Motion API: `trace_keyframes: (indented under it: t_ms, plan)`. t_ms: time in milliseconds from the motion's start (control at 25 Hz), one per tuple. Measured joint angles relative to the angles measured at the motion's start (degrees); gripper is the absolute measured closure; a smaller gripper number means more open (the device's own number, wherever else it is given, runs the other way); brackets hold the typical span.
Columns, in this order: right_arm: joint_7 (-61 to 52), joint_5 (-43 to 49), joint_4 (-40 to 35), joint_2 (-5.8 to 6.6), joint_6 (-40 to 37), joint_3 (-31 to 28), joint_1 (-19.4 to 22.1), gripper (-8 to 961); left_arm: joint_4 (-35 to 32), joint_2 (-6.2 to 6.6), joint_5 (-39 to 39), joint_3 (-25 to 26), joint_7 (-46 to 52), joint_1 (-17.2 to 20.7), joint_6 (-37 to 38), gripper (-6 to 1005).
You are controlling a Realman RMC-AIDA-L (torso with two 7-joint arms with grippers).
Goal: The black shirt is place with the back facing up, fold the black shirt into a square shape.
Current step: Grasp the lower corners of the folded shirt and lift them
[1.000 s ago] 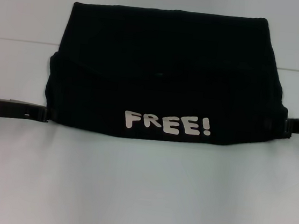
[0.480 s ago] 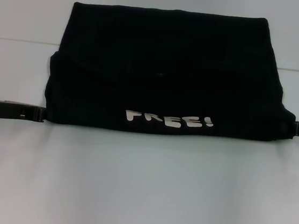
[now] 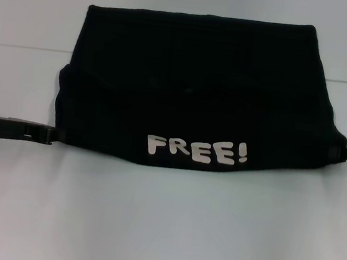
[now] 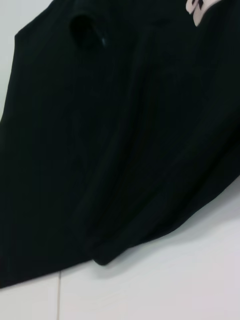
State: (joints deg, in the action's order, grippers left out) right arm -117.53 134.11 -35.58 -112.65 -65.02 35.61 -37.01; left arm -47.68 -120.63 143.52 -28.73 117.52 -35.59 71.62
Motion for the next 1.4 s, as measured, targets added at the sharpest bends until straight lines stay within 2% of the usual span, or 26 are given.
trace_keyframes:
  t_ms: [280, 560, 880, 1080, 1400]
  plan:
    - [1.83, 0.03, -0.96, 0.00, -4.93, -0.21, 2.37, 878, -3.65, 0.48, 2.10, -0.05, 0.07, 2.10, 6.49, 999]
    - [5.04, 0.03, -6.10, -0.37, -14.36, -1.58, 5.91, 878, -8.12, 0.52, 1.51, 0.38, -0.24, 4.66, 16.07, 1000]
    - [7.58, 0.01, -12.40, -0.80, -25.65, -2.95, 10.62, 879, -9.23, 1.15, 1.40, 5.70, -1.99, 4.82, 27.37, 1000]
    - [9.71, 0.30, -12.98, -0.22, -31.72, -4.88, 11.78, 878, -8.83, 1.88, 2.00, 9.44, -3.91, 5.75, 32.22, 1000]
    - [11.63, 0.54, -12.79, 0.48, -33.68, -4.94, 13.78, 879, -8.67, 1.48, 1.87, 11.45, -7.76, 8.74, 37.07, 1000]
